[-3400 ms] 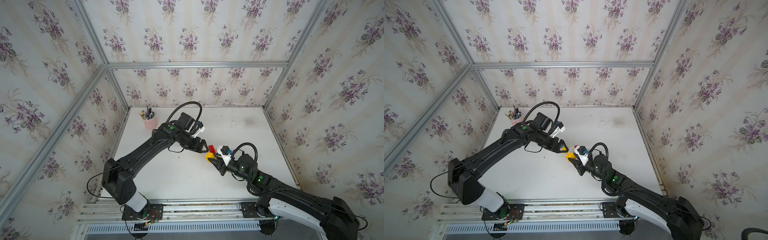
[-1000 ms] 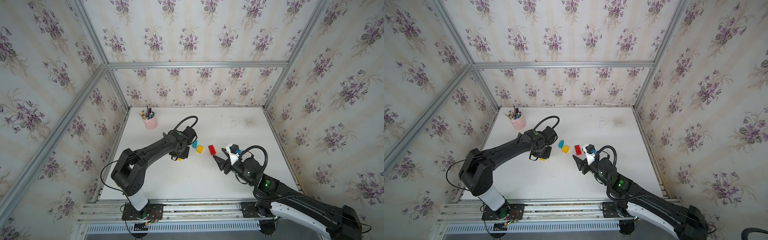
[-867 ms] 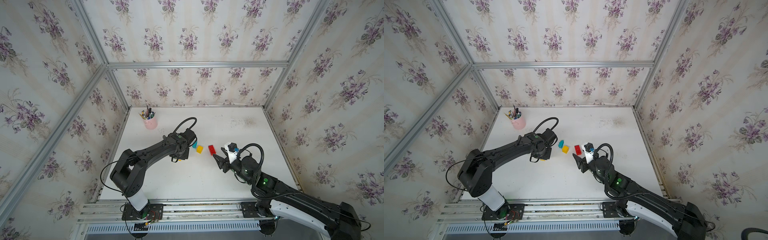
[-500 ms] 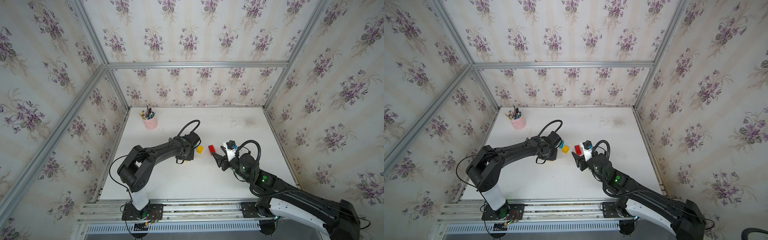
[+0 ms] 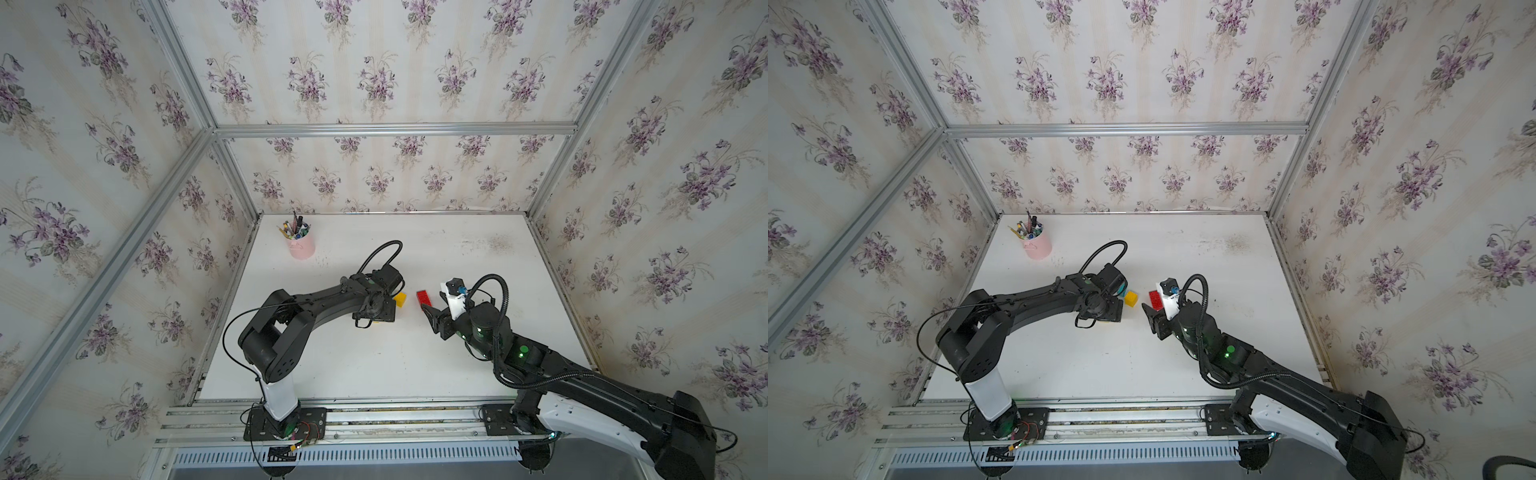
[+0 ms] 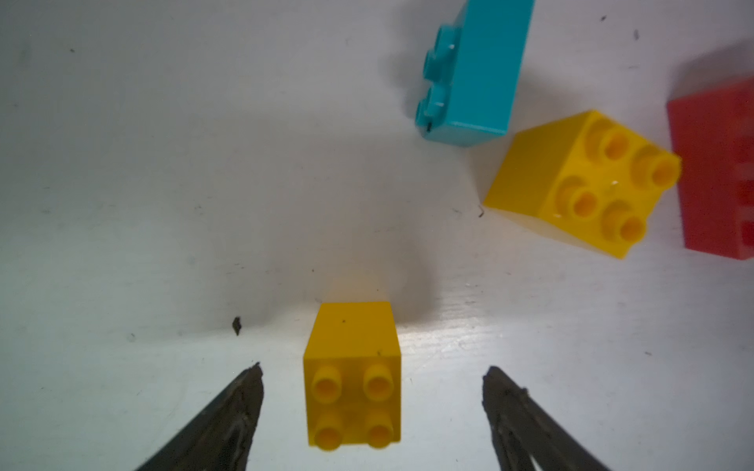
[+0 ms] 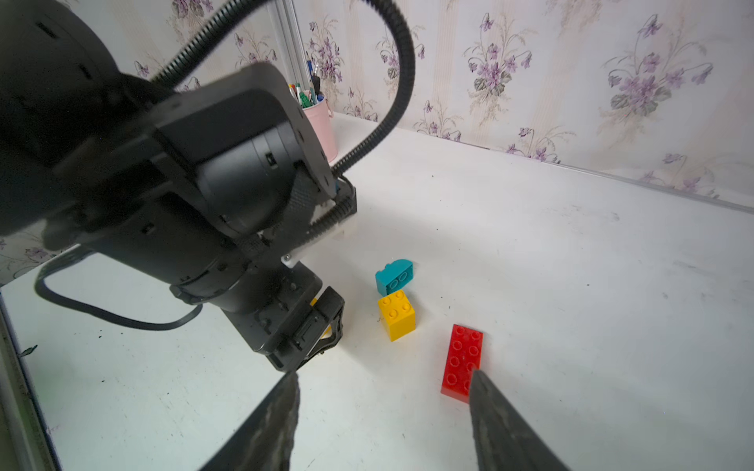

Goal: Assemble the letter r with lego
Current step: Place the lego brick at the center of the board, then pick up the lego brick from the center of the board.

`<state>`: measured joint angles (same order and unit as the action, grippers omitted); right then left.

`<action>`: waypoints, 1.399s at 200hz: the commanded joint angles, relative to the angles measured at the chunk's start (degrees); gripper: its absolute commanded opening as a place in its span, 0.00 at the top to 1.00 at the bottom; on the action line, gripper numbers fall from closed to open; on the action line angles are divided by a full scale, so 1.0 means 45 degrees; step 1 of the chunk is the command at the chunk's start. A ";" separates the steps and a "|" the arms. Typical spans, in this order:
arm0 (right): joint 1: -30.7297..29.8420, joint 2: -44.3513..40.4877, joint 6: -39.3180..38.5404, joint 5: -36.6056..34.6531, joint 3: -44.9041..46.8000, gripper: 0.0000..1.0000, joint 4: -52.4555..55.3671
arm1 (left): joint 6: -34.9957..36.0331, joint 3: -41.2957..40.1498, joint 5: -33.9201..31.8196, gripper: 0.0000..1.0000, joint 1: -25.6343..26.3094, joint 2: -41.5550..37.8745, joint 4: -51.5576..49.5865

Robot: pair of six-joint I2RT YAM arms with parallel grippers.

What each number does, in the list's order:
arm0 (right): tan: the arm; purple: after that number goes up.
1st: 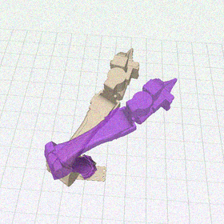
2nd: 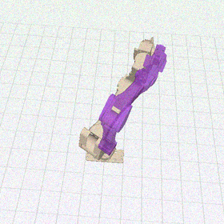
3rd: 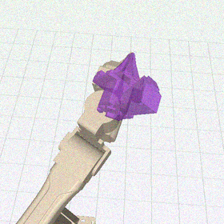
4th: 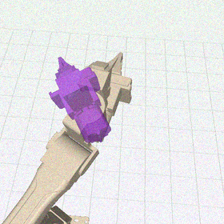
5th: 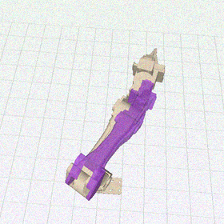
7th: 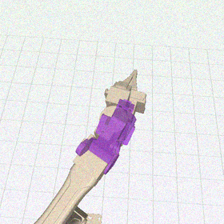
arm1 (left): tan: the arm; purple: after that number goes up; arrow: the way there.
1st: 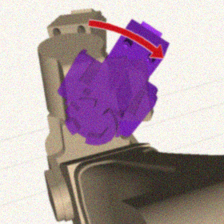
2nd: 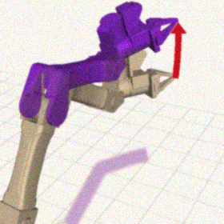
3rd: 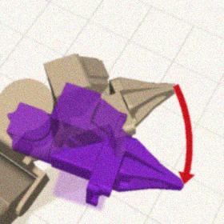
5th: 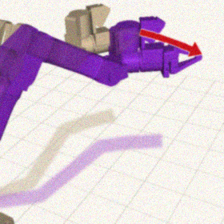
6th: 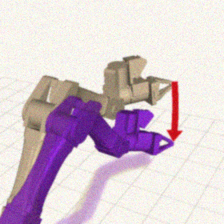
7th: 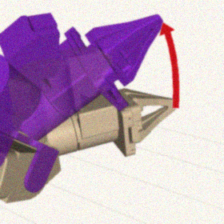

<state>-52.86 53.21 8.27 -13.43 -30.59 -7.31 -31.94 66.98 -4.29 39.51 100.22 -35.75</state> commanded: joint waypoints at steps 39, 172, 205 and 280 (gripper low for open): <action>-0.0068 0.1419 0.1680 0.1018 -0.0912 0.41 0.0260 | -0.0515 -0.1973 -0.0236 0.00 -0.1465 -0.5787 0.0255; -0.1877 1.1775 0.7971 -0.1105 -1.1127 0.53 0.7855 | -0.0642 -0.4894 0.1405 0.02 -0.5716 -1.0949 -0.0246; -0.1869 1.2658 0.8541 -0.0629 -1.1708 0.53 0.8499 | -0.0494 -0.4982 0.1850 0.07 -0.6024 -1.0749 -0.0143; -0.1877 1.4081 0.8376 -0.0316 -1.2936 0.51 0.9161 | -0.0382 -0.5236 0.2282 0.10 -0.6333 -1.0514 0.0096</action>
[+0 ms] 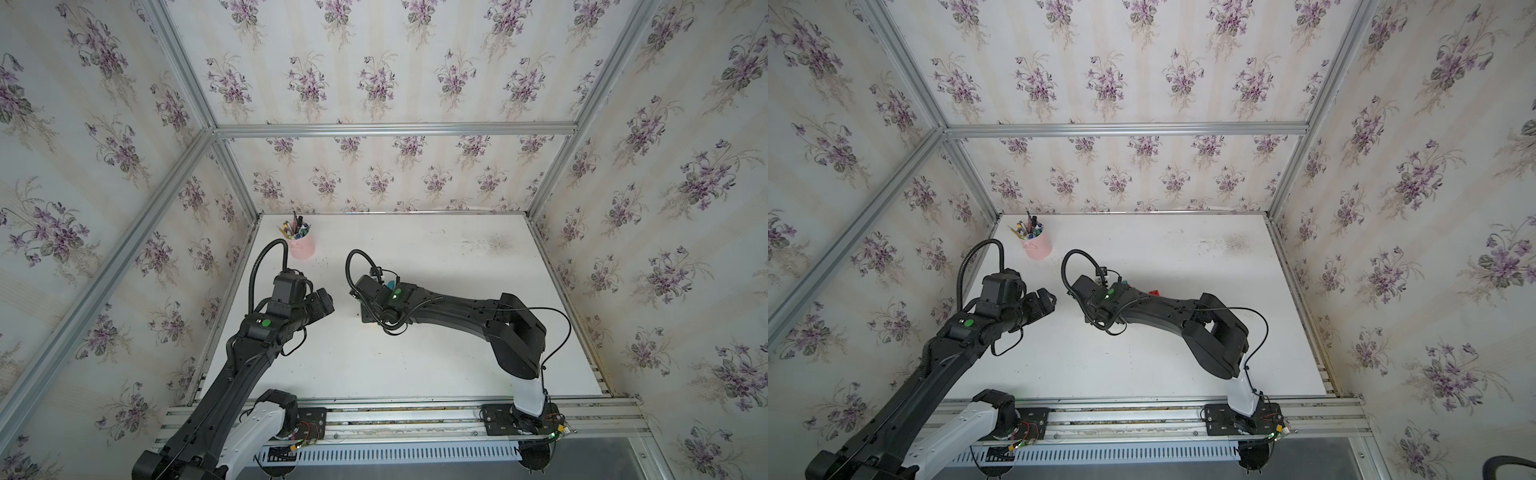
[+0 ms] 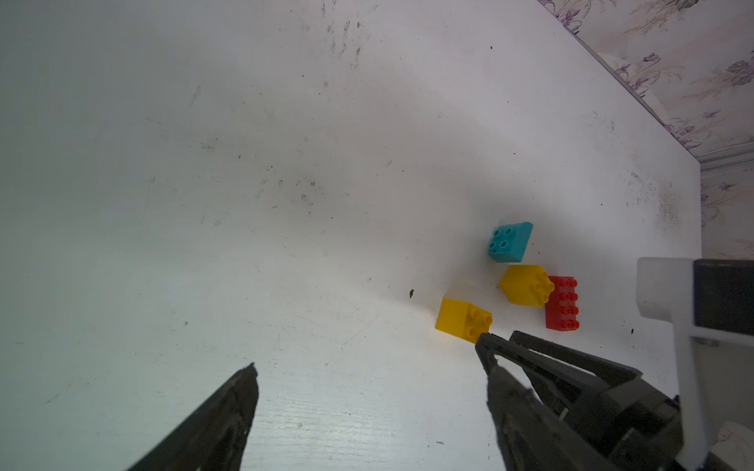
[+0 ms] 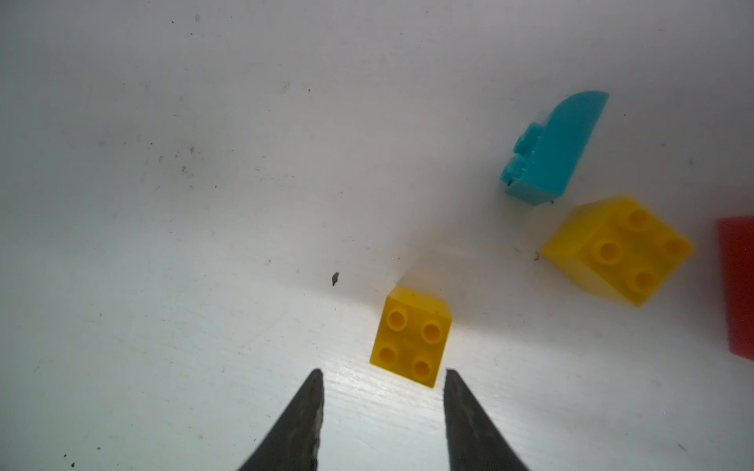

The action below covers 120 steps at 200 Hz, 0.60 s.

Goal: Assemble the letter r with lego
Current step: Pick up the lego brick from the center of the board.

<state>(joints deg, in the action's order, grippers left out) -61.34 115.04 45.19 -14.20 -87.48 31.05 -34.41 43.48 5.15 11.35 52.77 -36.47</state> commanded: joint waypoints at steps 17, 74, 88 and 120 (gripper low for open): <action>0.0004 0.0571 0.0187 -0.0305 -0.0570 0.49 0.0826 | 0.0205 -0.0054 0.0288 0.11 -0.0130 0.0030 0.0362; 0.0004 0.1407 0.0171 -0.1018 -0.1450 0.47 0.1677 | 0.0223 -0.0112 0.0574 0.11 -0.0267 0.0264 0.0562; 0.0020 0.1633 0.0173 -0.1044 -0.1549 0.47 0.1714 | 0.0246 -0.0112 0.0670 0.11 -0.0277 0.0304 0.0592; 0.0066 0.1931 0.0192 -0.1204 -0.1835 0.47 0.1850 | 0.0304 -0.0093 0.0799 0.11 -0.0316 0.0416 0.0672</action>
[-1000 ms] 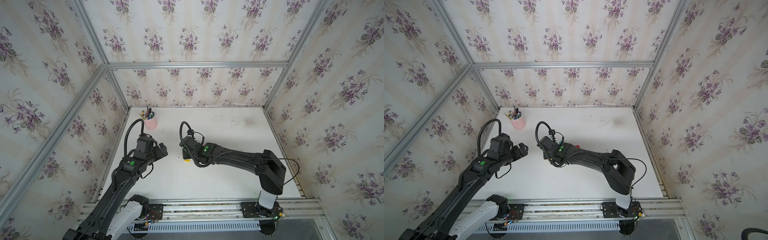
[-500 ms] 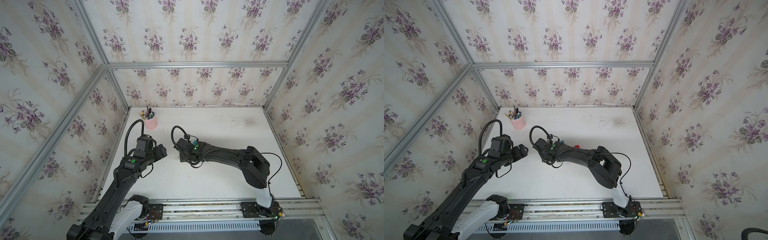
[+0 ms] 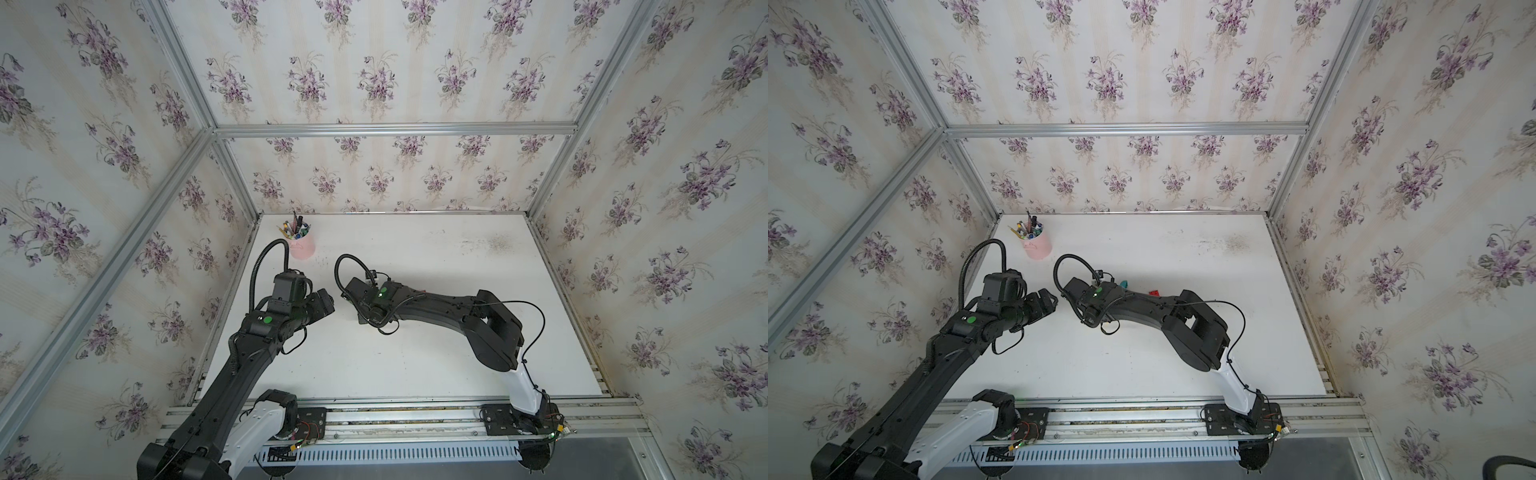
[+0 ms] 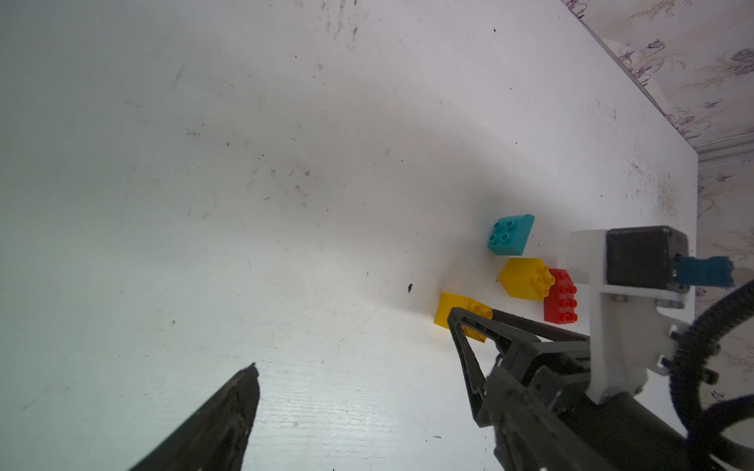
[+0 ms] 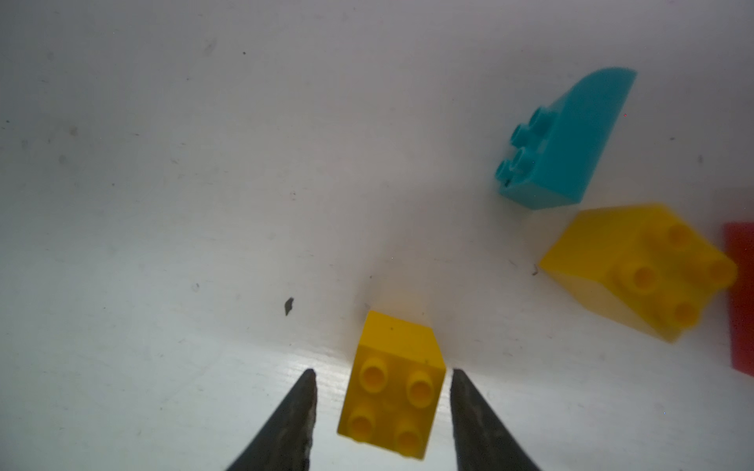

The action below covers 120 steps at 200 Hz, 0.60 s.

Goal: Assemble the letter r with lego
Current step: Pick up the lego brick from the center of the board.

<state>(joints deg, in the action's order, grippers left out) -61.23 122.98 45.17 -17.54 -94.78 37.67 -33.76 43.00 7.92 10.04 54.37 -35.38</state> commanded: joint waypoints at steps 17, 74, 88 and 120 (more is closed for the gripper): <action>0.0097 0.0249 0.0197 -0.0548 -0.0246 0.48 0.0418 | 0.0158 0.0014 0.0229 0.11 -0.0044 0.0105 0.0435; 0.0204 0.0416 0.0168 -0.0382 -0.0190 0.56 0.0274 | 0.0178 0.0034 0.0329 0.11 -0.0083 0.0184 0.0410; 0.0209 0.0406 0.0100 -0.0215 -0.0187 0.60 0.0186 | 0.0185 0.0034 0.0329 0.11 -0.0079 0.0203 0.0391; 0.0194 0.0445 0.0003 -0.0062 -0.0187 0.70 0.0198 | 0.0170 0.0034 0.0407 0.11 -0.0103 0.0263 0.0390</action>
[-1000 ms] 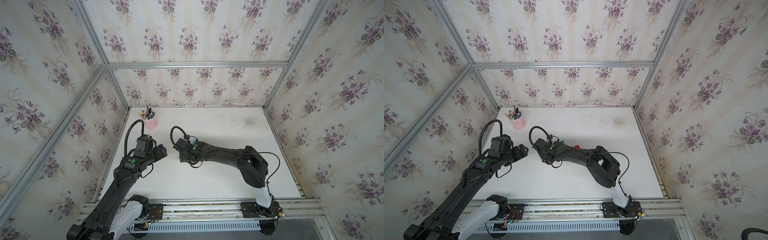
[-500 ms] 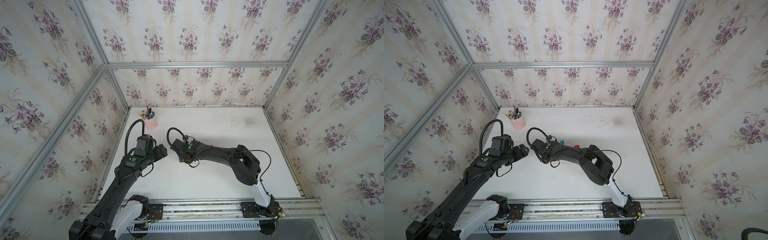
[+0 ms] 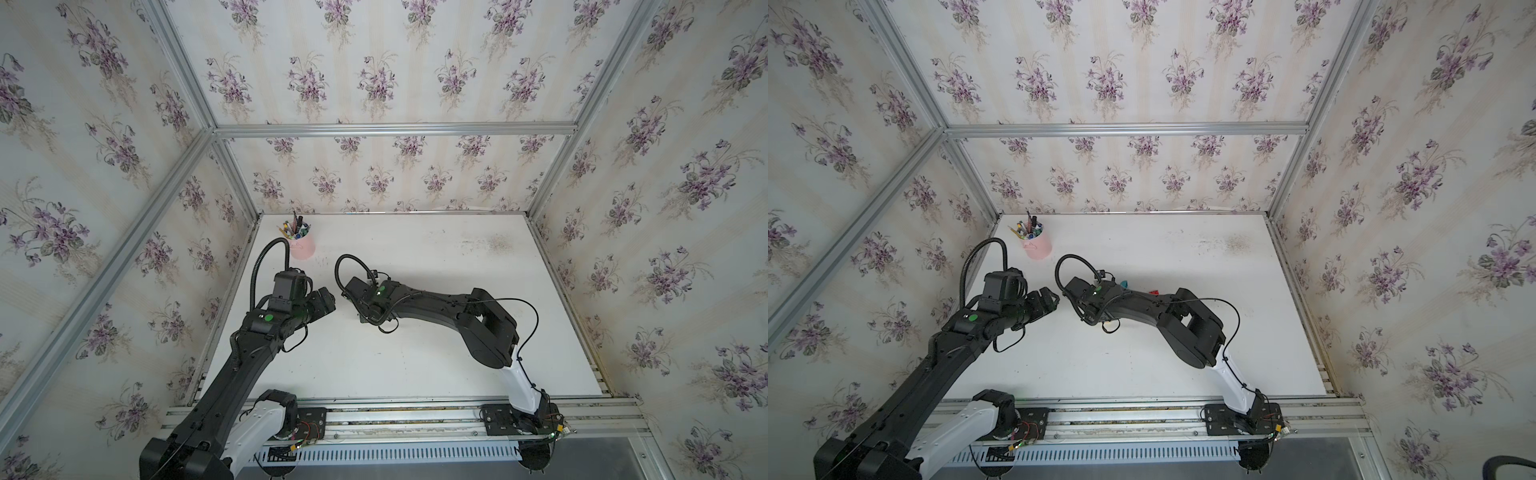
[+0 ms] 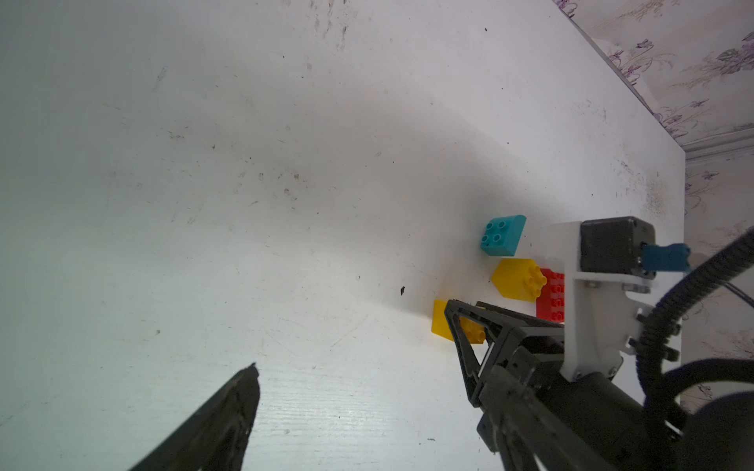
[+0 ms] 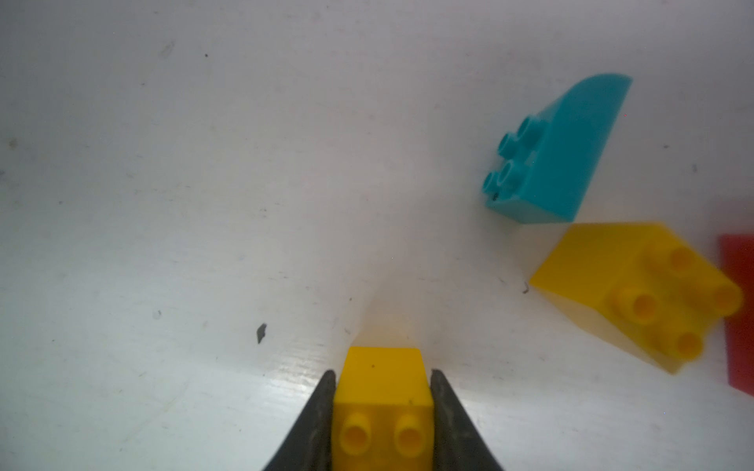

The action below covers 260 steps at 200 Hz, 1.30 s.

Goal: Assemble the letter r with lego
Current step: Pick up the lego brick from the center of the board.

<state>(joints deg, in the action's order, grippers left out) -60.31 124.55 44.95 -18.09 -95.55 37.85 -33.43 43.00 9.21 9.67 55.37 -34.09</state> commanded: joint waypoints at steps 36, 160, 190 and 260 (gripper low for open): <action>-0.0008 -0.0039 -0.0103 0.0105 0.0099 0.78 0.0270 | 0.0064 0.0052 0.0198 0.11 -0.0020 0.0097 0.0126; -0.0025 -0.0099 -0.0628 0.0250 0.0333 0.75 0.0452 | -0.0009 0.0053 0.0355 0.11 -0.0020 0.0231 0.0046; -0.0057 -0.0212 -0.0689 0.0162 0.0392 0.77 0.0535 | -0.0018 0.0034 0.0375 0.11 -0.0023 0.0234 0.0033; 0.0028 -0.1840 -0.2371 0.0194 0.0579 0.85 0.0347 | -0.0052 0.0071 0.0394 0.11 -0.0035 0.0195 -0.0048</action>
<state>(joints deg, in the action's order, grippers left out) -60.51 119.00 38.48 -16.80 -92.66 38.57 -33.65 43.00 10.68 9.65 56.40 -34.13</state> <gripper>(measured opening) 0.307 0.889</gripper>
